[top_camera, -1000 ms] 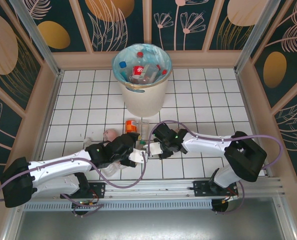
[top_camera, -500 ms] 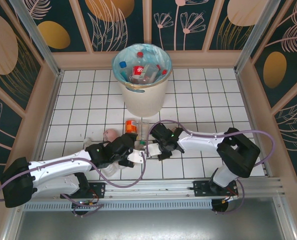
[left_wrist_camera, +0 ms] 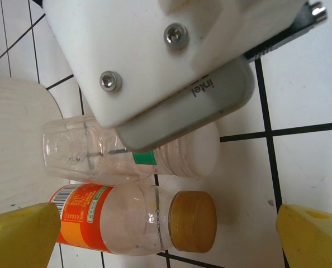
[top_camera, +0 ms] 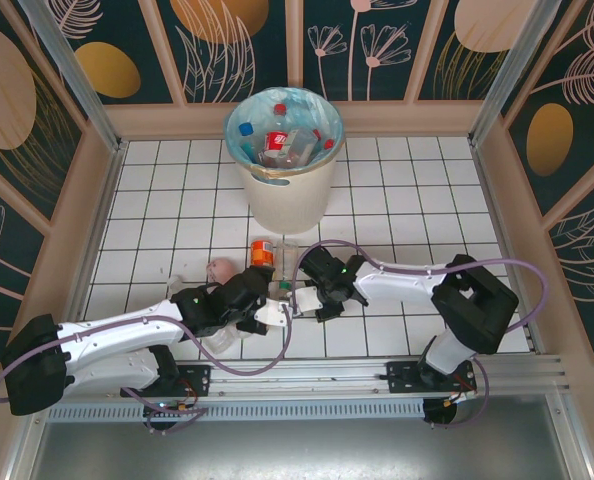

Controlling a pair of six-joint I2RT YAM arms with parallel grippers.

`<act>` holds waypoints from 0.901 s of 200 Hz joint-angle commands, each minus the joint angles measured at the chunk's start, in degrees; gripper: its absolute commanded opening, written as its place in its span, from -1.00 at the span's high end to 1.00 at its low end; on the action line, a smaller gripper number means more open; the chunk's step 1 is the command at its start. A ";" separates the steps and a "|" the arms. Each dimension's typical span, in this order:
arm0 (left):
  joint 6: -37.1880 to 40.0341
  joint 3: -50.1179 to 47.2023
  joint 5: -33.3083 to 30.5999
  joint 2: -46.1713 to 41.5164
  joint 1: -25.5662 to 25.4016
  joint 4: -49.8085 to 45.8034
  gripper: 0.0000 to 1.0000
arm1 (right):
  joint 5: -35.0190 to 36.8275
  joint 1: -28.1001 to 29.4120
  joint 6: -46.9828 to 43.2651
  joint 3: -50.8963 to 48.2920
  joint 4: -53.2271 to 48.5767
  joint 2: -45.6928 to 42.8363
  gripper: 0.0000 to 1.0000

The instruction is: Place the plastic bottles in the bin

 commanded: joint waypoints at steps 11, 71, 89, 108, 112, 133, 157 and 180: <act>-0.37 -0.06 1.45 -0.32 -0.54 2.73 -0.97 | 0.96 -0.17 3.18 1.80 2.63 2.76 0.02; -0.41 -0.04 1.02 0.03 -0.49 2.44 -0.97 | 0.63 -0.18 3.58 3.30 4.74 4.38 0.34; -0.42 -0.05 0.87 -0.05 -0.50 2.53 -0.97 | 0.45 -0.18 4.22 3.84 5.48 4.26 0.37; -0.41 -0.16 0.75 -0.14 -0.49 2.71 -0.97 | 0.54 -0.18 4.73 4.02 6.51 3.75 0.41; -0.41 -0.17 0.75 -0.14 -0.53 2.71 -0.97 | 0.54 -0.24 4.81 4.03 6.66 3.57 0.41; -0.40 -0.17 0.75 -0.06 -0.53 2.77 -0.97 | 0.20 -0.31 5.49 4.08 7.12 2.91 0.45; -0.33 -0.21 0.79 -0.12 -0.53 2.88 -0.97 | -0.92 -0.52 6.94 4.30 7.93 1.57 0.48; -0.27 -0.17 0.57 -0.19 -0.49 2.89 -0.97 | -2.22 -1.25 8.23 3.32 9.30 -0.84 0.49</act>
